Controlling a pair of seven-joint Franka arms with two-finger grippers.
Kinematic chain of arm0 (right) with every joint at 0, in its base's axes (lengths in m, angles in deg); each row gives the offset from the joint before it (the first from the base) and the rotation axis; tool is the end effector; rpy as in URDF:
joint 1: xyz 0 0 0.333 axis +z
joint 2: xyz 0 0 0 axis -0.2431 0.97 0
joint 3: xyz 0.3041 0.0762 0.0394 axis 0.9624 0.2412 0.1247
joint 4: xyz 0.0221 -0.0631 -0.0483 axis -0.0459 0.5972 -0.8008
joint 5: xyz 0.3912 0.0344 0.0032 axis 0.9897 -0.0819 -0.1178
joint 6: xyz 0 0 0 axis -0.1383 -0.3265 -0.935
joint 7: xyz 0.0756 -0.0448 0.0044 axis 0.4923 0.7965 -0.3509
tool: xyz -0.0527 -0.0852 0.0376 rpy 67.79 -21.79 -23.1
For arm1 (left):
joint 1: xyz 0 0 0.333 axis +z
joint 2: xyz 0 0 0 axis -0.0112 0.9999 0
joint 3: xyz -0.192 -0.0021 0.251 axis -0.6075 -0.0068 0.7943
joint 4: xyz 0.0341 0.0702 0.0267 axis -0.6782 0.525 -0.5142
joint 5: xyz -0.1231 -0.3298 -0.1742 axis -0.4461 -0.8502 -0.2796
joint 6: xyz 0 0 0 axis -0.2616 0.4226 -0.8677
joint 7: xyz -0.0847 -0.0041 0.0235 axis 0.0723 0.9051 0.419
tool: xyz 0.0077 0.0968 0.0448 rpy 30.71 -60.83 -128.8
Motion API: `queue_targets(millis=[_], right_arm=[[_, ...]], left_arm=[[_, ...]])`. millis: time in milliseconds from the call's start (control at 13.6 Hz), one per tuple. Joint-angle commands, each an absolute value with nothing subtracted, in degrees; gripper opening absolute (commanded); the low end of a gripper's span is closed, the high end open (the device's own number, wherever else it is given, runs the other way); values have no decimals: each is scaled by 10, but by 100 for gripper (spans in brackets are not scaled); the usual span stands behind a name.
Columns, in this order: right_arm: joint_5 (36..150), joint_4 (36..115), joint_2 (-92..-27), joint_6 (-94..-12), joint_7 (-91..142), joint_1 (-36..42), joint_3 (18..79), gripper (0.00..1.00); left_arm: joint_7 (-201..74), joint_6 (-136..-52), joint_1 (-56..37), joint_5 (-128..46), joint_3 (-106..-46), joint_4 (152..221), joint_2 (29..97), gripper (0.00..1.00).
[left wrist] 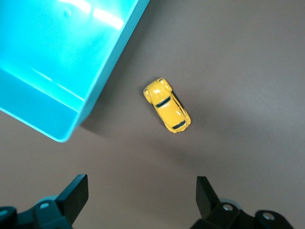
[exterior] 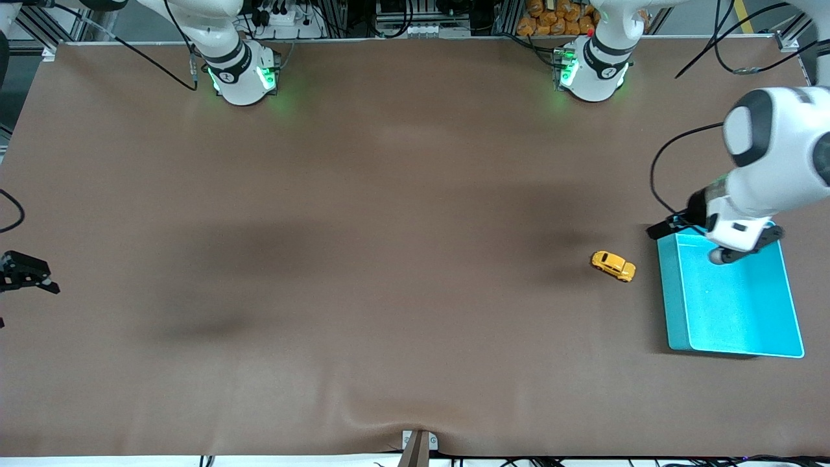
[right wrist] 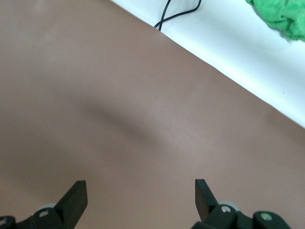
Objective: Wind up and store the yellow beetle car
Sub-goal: 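Move the left gripper to the car while the right gripper withdraws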
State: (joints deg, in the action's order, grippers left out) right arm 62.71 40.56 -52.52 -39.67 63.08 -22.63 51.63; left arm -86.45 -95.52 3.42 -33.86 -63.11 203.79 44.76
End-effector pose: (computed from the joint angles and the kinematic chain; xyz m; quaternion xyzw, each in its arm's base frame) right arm 0.7120 -0.1172 0.5246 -0.9591 -0.2704 -0.0831 0.0131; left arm 0.5631 -0.0126 0.3732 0.9667 0.2509 -0.0509 0.0044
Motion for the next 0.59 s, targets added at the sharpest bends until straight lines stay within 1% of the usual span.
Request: queue_targets(millis=[0, 221, 369, 517], right_arm=[[595, 407, -534, -389, 485, -201, 512, 100], [594, 408, -545, -389, 353, -187, 513, 100], [586, 409, -552, -385, 325, -177, 514, 100], [587, 409, -568, -341, 320, -177, 516, 100]], left_arm=[[-944, -1009, 37, -349, -635, 2069, 460, 100], [-1056, -1073, 37, -349, -635, 2074, 507, 100], [-1137, -1120, 36, -349, -635, 2074, 537, 100], [-1194, -1162, 35, -347, -635, 2070, 568, 100]])
